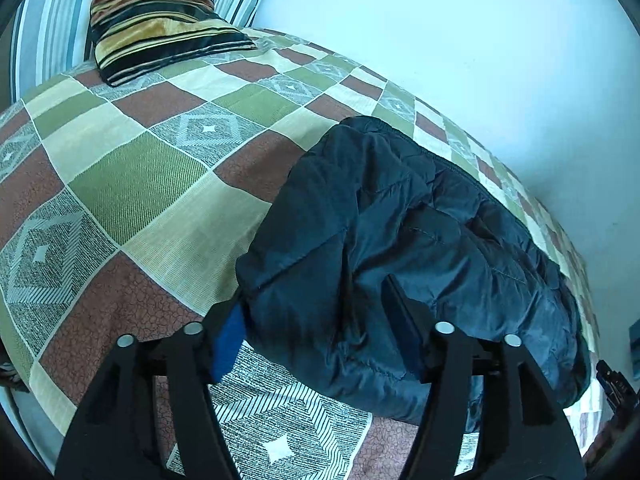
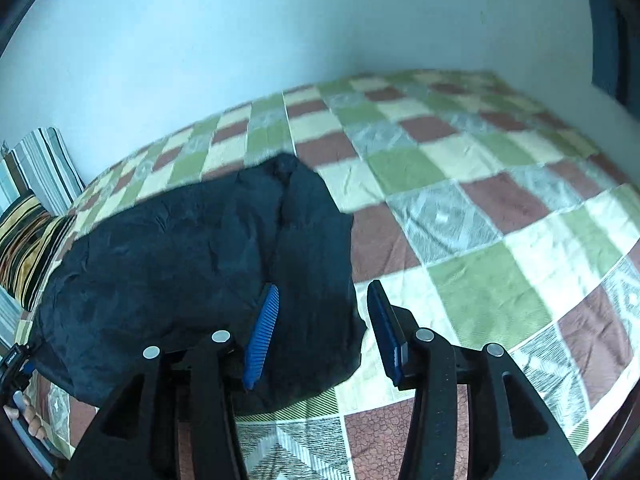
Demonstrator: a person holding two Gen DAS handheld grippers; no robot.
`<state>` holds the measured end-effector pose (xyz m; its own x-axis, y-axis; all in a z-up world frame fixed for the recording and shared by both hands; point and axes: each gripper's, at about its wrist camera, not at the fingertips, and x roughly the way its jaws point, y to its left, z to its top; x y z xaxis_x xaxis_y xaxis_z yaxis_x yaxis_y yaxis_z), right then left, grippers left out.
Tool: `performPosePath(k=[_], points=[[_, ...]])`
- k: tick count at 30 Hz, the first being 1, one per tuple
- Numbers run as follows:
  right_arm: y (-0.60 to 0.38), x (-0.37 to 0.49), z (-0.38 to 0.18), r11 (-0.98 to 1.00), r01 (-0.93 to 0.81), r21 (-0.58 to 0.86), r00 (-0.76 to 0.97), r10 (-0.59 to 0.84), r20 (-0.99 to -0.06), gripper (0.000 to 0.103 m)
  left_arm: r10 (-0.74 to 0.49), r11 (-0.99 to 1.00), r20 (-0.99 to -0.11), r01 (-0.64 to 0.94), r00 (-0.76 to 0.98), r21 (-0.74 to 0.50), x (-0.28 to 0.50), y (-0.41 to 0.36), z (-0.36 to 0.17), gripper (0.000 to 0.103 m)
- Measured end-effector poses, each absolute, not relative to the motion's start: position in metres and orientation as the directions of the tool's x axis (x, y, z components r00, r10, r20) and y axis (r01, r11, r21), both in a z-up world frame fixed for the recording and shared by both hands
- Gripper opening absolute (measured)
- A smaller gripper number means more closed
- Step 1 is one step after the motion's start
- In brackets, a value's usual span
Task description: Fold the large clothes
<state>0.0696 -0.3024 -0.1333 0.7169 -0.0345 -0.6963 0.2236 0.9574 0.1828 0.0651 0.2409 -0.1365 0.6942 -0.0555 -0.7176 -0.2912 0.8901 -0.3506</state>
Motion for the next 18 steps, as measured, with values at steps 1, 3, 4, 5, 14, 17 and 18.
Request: performPosePath(k=[1, 3, 4, 5, 14, 17, 18], points=[[-0.298, 0.068, -0.128, 0.959, 0.209, 0.192, 0.729, -0.022, -0.684, 0.047, -0.059, 0.888, -0.716, -0.292, 0.695, -0.356, 0.066, 0.242, -0.137, 0.066], [-0.286, 0.069, -0.122, 0.963, 0.175, 0.204, 0.736, 0.010, -0.677, 0.047, -0.066, 0.884, -0.717, -0.293, 0.694, -0.364, 0.068, 0.242, -0.138, 0.066], [-0.276, 0.072, -0.121, 0.966, 0.146, 0.212, 0.734, 0.038, -0.678, 0.047, -0.077, 0.880, -0.718, -0.292, 0.692, -0.375, 0.070, 0.243, -0.139, 0.067], [-0.266, 0.076, -0.122, 0.969, 0.116, 0.220, 0.729, 0.068, -0.681, 0.047, -0.084, 0.876, -0.718, -0.291, 0.691, -0.383, 0.071, 0.243, -0.140, 0.067], [-0.166, 0.119, -0.131, 0.967, -0.089, 0.237, 0.682, 0.233, -0.693, 0.046, -0.100, 0.862, -0.715, -0.299, 0.692, -0.410, 0.075, 0.250, -0.137, 0.070], [-0.143, 0.133, -0.133, 0.967, -0.114, 0.227, 0.674, 0.243, -0.698, 0.046, -0.094, 0.867, -0.713, -0.294, 0.695, -0.401, 0.073, 0.258, -0.133, 0.071], [-0.137, 0.137, -0.135, 0.967, -0.121, 0.225, 0.669, 0.247, -0.701, 0.046, -0.095, 0.870, -0.713, -0.290, 0.695, -0.398, 0.073, 0.261, -0.131, 0.072]])
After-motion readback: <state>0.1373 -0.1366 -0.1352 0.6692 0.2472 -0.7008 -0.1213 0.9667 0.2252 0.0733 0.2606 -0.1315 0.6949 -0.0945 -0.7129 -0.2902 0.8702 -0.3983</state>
